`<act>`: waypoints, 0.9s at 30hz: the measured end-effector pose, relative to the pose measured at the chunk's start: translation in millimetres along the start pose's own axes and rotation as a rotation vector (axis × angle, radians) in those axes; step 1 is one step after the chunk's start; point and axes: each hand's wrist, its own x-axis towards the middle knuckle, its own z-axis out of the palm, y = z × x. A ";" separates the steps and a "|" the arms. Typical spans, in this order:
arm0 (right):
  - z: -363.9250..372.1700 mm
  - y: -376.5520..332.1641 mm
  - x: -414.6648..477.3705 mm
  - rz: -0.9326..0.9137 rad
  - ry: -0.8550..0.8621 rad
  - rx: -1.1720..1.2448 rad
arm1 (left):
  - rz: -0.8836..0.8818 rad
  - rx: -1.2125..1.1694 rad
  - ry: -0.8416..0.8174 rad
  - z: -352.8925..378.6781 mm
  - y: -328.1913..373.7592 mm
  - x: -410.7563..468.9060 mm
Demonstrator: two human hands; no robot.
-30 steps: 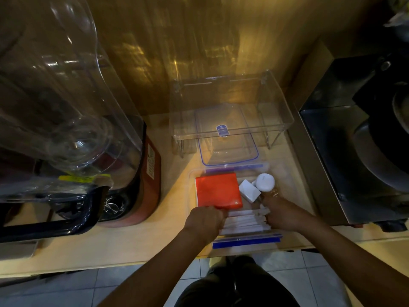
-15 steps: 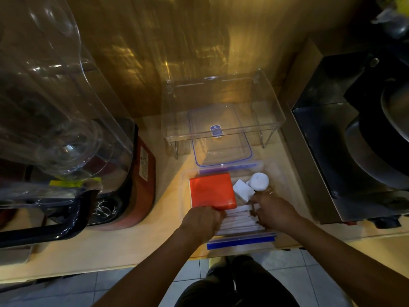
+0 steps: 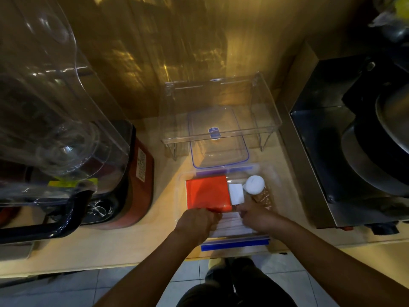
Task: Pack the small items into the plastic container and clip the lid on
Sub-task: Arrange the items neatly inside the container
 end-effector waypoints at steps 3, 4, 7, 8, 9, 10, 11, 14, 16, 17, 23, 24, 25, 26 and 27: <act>-3.2 -1.1 -3.3 0.037 0.085 0.020 | -0.005 -0.003 0.005 -0.3 -1.2 -2.3; -4.5 1.5 -4.2 0.043 0.160 0.011 | -0.005 0.006 0.013 0.4 -2.2 -3.2; -8.4 6.5 -7.4 0.043 0.308 -0.042 | -0.025 0.016 0.025 2.6 -4.4 -3.6; -8.4 8.1 -6.7 0.031 0.314 -0.084 | -0.035 0.022 0.020 3.1 -4.8 -3.2; -8.5 8.2 -6.2 0.032 0.307 -0.138 | -0.043 0.024 0.016 3.7 -4.8 -2.9; -8.0 7.9 -4.5 0.047 0.305 -0.183 | -0.050 0.016 0.022 4.0 -4.1 -2.9; -7.9 7.2 -3.9 0.074 0.293 -0.230 | -0.058 0.003 0.035 4.3 -2.8 -3.4; -6.6 7.8 -1.5 0.150 0.224 -0.186 | -0.116 -0.004 0.091 5.4 -0.6 -5.2; -9.9 4.5 -5.2 0.156 0.153 -0.111 | -0.189 0.041 0.098 6.6 0.0 -5.7; -11.8 2.9 -7.7 0.173 0.118 -0.083 | -0.212 0.062 0.091 7.1 0.9 -5.6; -6.7 -8.1 -6.5 0.316 -0.045 0.141 | -0.179 0.022 0.056 6.2 1.6 -5.2; -8.0 -8.3 -6.9 0.328 -0.017 0.207 | -0.169 0.018 0.056 6.3 0.3 -5.6; -11.3 -8.3 -8.2 0.376 -0.006 0.243 | -0.156 0.022 0.059 6.5 -0.8 -6.2; -14.6 -6.4 -8.8 0.399 -0.025 0.272 | -0.138 0.031 0.064 6.5 -1.6 -7.0; -17.7 -5.4 -11.1 0.407 -0.019 0.281 | -0.120 0.036 0.064 6.5 -2.4 -7.2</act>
